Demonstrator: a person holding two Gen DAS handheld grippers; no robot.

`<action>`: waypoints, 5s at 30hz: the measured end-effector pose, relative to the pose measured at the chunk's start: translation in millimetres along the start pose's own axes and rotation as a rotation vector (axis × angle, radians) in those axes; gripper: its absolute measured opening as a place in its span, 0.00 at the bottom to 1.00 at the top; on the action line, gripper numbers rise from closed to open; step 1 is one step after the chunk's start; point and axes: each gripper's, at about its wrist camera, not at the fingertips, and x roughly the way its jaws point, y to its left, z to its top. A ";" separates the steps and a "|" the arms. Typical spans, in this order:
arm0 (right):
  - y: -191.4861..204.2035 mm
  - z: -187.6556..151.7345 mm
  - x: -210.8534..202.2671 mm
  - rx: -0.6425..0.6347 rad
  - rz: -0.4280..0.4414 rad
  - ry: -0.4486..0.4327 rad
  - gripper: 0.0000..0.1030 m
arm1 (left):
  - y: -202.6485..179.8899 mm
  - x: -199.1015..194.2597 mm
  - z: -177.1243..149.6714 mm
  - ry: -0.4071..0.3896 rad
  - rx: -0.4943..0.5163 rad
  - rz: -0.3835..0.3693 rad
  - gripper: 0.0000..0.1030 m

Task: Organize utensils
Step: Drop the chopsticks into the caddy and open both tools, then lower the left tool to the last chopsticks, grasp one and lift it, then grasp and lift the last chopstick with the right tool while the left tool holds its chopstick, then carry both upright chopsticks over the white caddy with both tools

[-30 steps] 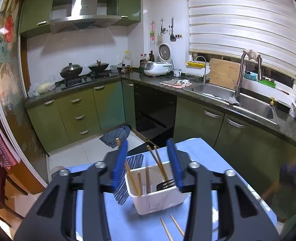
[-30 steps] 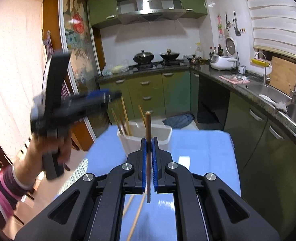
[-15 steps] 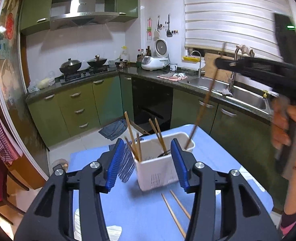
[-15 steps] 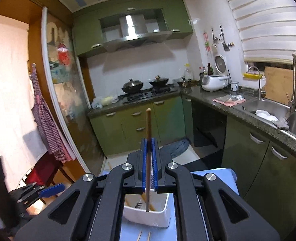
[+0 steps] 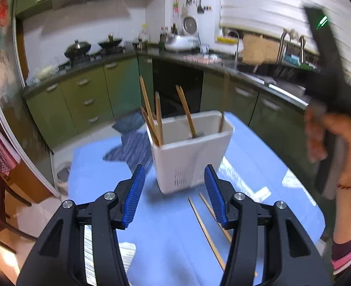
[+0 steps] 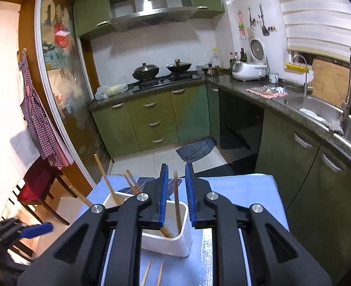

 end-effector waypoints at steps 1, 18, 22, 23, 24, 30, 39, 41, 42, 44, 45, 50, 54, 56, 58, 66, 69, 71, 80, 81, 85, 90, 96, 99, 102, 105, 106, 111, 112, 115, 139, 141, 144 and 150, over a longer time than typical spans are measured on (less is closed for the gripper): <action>0.2 -2.6 -8.9 -0.004 0.002 -0.014 0.15 | -1.6 6.3 -3.3 0.023 -0.003 -0.006 0.48; -37.0 -141.0 -50.8 -0.025 -0.054 0.199 0.23 | -25.3 145.3 -65.2 0.432 -0.114 -0.028 0.35; -54.9 -156.1 -46.8 0.003 -0.065 0.236 0.23 | -29.7 158.8 -70.1 0.476 -0.128 -0.027 0.32; -57.2 -158.2 -45.6 0.006 -0.066 0.240 0.23 | -30.5 160.6 -70.8 0.482 -0.128 -0.028 0.32; -60.1 -157.8 -44.0 0.010 -0.067 0.244 0.23 | -31.4 162.8 -71.9 0.491 -0.130 -0.022 0.32; -68.1 -157.5 -42.2 0.028 -0.061 0.258 0.25 | -37.6 170.1 -76.7 0.534 -0.133 0.009 0.20; -60.3 -161.0 -27.4 0.010 -0.039 0.313 0.31 | -36.7 176.4 -74.1 0.557 -0.153 0.018 0.06; -58.5 -164.7 -20.0 0.015 -0.023 0.348 0.31 | -32.2 173.2 -73.0 0.544 -0.155 0.014 0.06; -57.2 -167.4 -15.8 0.018 -0.010 0.369 0.31 | -31.6 167.1 -73.1 0.527 -0.155 0.012 0.06; -53.8 -175.4 -4.9 0.019 0.012 0.419 0.31 | -24.5 154.2 -68.4 0.491 -0.150 0.006 0.06; -51.4 -178.0 0.3 0.017 0.018 0.440 0.31 | -22.3 145.6 -66.2 0.464 -0.147 0.003 0.06; -32.5 -189.8 24.9 0.020 0.067 0.523 0.31 | -9.6 103.3 -53.5 0.344 -0.132 -0.006 0.06; -9.3 -193.7 45.1 -0.021 0.092 0.601 0.27 | -11.9 65.5 -48.8 0.245 -0.114 -0.014 0.06; 4.9 -196.2 58.5 -0.046 0.109 0.658 0.24 | -17.1 46.3 -49.6 0.199 -0.103 -0.012 0.06; 14.5 -198.6 69.8 -0.066 0.105 0.701 0.18 | -12.2 33.4 -45.6 0.167 -0.096 -0.009 0.06; 41.3 -212.0 106.5 -0.116 0.041 0.802 0.15 | -8.3 10.0 -52.6 0.130 -0.088 -0.021 0.06; 46.0 -218.4 115.2 -0.125 0.019 0.821 0.13 | -9.0 10.1 -53.5 0.126 -0.082 -0.030 0.06; 48.5 -222.9 117.6 -0.135 0.004 0.825 0.13 | -11.0 10.3 -54.1 0.125 -0.076 -0.031 0.06; 56.3 -224.4 118.9 -0.156 -0.023 0.808 0.07 | -10.3 9.1 -53.9 0.123 -0.078 -0.038 0.06; 55.5 -223.4 117.7 -0.155 -0.024 0.800 0.07 | -10.5 8.5 -53.9 0.123 -0.078 -0.040 0.06; 43.4 -212.2 95.9 -0.106 0.021 0.745 0.07 | -10.8 6.9 -53.6 0.122 -0.077 -0.043 0.06; 33.1 -188.6 49.1 -0.064 0.077 0.614 0.07 | -11.9 3.4 -53.8 0.118 -0.080 -0.050 0.06; 29.5 -168.4 -21.2 -0.054 0.114 0.448 0.06 | -14.9 -4.1 -55.1 0.101 -0.071 -0.060 0.06; 20.2 -165.3 -53.8 -0.049 0.127 0.393 0.06 | -16.6 -8.4 -55.5 0.093 -0.064 -0.066 0.06; 8.8 -162.7 -84.0 -0.041 0.134 0.338 0.06 | -19.0 -15.2 -56.7 0.076 -0.054 -0.068 0.06; 2.2 -162.1 -109.1 -0.028 0.139 0.292 0.06 | -21.2 -20.7 -57.5 0.059 -0.040 -0.063 0.06; 1.3 -162.7 -116.6 -0.025 0.143 0.277 0.06 | -21.8 -22.3 -57.9 0.055 -0.038 -0.064 0.06; -0.9 -169.1 -133.5 -0.019 0.149 0.249 0.06 | -25.2 -30.7 -58.9 0.034 -0.026 -0.070 0.06; -0.7 -169.7 -135.3 -0.020 0.152 0.247 0.06 | -25.9 -32.3 -58.9 0.030 -0.024 -0.072 0.06; -3.4 -170.0 -140.4 -0.018 0.156 0.237 0.06 | -28.6 -36.3 -58.9 0.019 -0.015 -0.073 0.06; 3.3 -101.3 -161.0 -0.063 0.174 0.109 0.06 | -30.4 -77.8 26.0 -0.133 0.004 -0.092 0.06; 5.1 -96.2 -159.8 -0.071 0.174 0.108 0.06 | -28.5 -80.8 42.2 -0.151 0.001 -0.085 0.06; 7.1 -90.7 -157.5 -0.081 0.173 0.108 0.06 | -23.8 -81.7 68.7 -0.174 -0.010 -0.065 0.06; 6.3 -87.0 -150.2 -0.087 0.173 0.116 0.06 | -15.1 -70.3 111.0 -0.188 -0.038 -0.053 0.06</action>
